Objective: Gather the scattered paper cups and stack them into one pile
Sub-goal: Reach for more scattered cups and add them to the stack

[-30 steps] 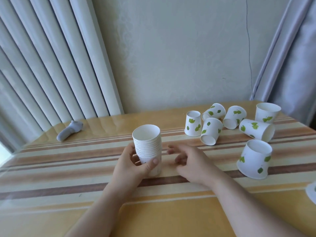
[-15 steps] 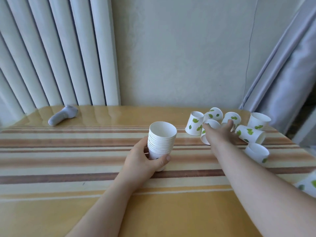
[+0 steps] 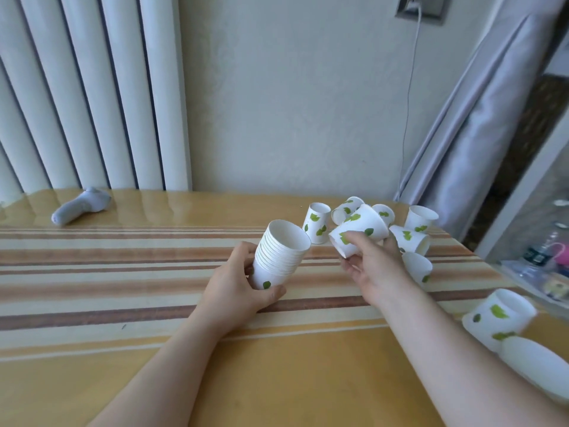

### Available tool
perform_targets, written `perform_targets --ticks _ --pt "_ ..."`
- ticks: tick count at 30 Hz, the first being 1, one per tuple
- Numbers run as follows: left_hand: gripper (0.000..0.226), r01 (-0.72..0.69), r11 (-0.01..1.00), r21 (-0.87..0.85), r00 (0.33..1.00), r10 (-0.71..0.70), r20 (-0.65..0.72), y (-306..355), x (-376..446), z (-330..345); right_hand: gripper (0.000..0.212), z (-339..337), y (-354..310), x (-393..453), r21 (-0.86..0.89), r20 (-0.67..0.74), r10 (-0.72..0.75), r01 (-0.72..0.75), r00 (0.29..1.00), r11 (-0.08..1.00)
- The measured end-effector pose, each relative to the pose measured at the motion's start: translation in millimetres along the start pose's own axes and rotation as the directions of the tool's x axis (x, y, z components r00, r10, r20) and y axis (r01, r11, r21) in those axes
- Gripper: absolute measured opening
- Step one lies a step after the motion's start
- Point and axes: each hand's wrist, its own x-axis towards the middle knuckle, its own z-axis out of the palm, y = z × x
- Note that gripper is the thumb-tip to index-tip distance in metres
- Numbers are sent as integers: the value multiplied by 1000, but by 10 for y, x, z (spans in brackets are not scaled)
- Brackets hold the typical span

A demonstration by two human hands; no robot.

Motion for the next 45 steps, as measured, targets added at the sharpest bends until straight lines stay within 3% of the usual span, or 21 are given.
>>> perform_targets --ticks 3,5,9,18,21,23,25,26,29,30,32,34,36,39,42,45 --pt "61 -39 999 24 999 39 3 18 -18 6 55 5 -191 -271 162 137 -112 89 984 983" --pt "62 -65 997 37 998 64 6 38 -39 17 56 53 -258 -431 121 231 -147 122 962 985" --pt "62 -107 992 61 994 107 13 74 -74 35 78 108 -142 -646 -24 346 -185 206 920 978" --pt "63 -126 991 54 992 125 23 40 -70 41 93 -1 64 -781 -182 294 -140 199 946 963" --pt "62 -122 992 44 992 122 20 34 -69 37 80 -130 23 -769 -259 284 -170 246 944 934" --pt "62 -114 993 35 993 114 18 39 -67 39 72 -283 -74 -696 -399 162 -320 358 934 844" --pt "62 -109 994 29 994 109 13 42 -62 44 64 -453 -194 -519 -667 80 -534 443 842 599" --pt "63 -109 994 28 994 109 12 48 -61 46 62 -535 -237 -411 -802 79 -562 387 824 455" --pt "63 -105 994 33 994 104 15 52 -64 53 72 -696 -276 -176 -978 2 -288 61 958 198" --pt "63 -102 994 34 995 102 14 49 -68 53 73 -727 -257 -146 -988 -39 -200 -7 979 157" --pt "64 -105 994 30 994 104 13 43 -78 54 62 -795 -196 -120 -993 -71 -166 -54 984 104" --pt "65 -111 993 29 994 111 10 44 -86 49 49 -822 -146 -123 -992 -39 -251 -7 967 128" --pt "66 -111 993 29 994 111 6 51 -93 43 38 -787 -85 -170 -953 22 -340 123 940 276" --pt "63 -103 994 36 995 103 4 52 -101 39 43 -718 85 -267 -851 82 -377 262 923 456" --pt "60 -98 995 33 995 98 10 49 -110 33 52 -743 265 -332 -849 140 -290 266 947 456" --pt "58 -90 996 27 996 89 10 44 -114 31 83 -806 267 -351 -912 122 -231 201 965 359"
